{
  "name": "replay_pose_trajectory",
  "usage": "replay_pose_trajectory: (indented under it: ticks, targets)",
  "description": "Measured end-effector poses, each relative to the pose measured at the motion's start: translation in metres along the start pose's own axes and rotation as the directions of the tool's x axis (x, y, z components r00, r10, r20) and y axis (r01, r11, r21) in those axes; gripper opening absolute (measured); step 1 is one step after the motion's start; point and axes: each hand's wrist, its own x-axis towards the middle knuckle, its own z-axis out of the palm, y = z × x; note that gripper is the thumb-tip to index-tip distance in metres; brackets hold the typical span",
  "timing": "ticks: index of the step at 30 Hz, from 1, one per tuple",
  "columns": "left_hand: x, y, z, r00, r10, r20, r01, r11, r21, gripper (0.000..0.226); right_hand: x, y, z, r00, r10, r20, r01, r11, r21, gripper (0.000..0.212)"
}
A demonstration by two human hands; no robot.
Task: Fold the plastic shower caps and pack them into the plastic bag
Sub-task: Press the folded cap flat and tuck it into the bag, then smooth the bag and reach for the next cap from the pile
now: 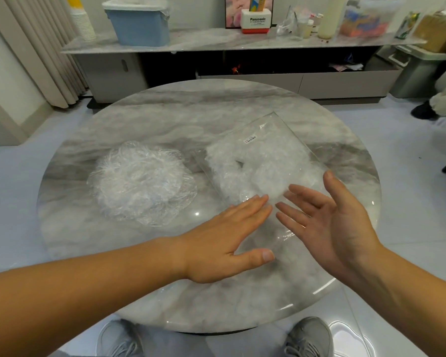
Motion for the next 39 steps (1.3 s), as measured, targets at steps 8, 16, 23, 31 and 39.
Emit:
replay_pose_trajectory:
  ticks: [8, 16, 23, 31, 39]
  targets:
    - [-0.002, -0.002, 0.003, 1.0, 0.01, -0.001, -0.01, 1.0, -0.002, 0.083, 0.032, -0.001, 0.021, 0.995, 0.078, 0.06, -0.07, 0.99, -0.125, 0.085]
    - [-0.001, -0.007, 0.003, 0.999, 0.041, -0.026, -0.04, 0.999, 0.018, 0.083, 0.021, -0.002, 0.007, 0.985, 0.084, 0.151, -0.078, 0.996, -0.048, 0.085]
    - [-0.004, -0.008, 0.003, 0.997, 0.07, -0.021, -0.069, 0.997, 0.043, 0.075, -0.01, -0.002, -0.016, 0.999, -0.032, 0.003, 0.032, 0.96, -0.28, 0.067]
    - [-0.028, -0.024, -0.007, 0.963, -0.107, -0.247, 0.119, 0.992, 0.037, 0.073, -0.031, 0.004, 0.027, 0.942, -0.217, 0.255, 0.314, 0.837, -0.449, 0.045]
    - [-0.076, -0.106, -0.032, 0.713, -0.596, -0.369, 0.647, 0.762, 0.02, 0.066, -0.03, 0.049, 0.08, 0.853, 0.105, 0.511, 0.392, 0.517, -0.761, 0.05]
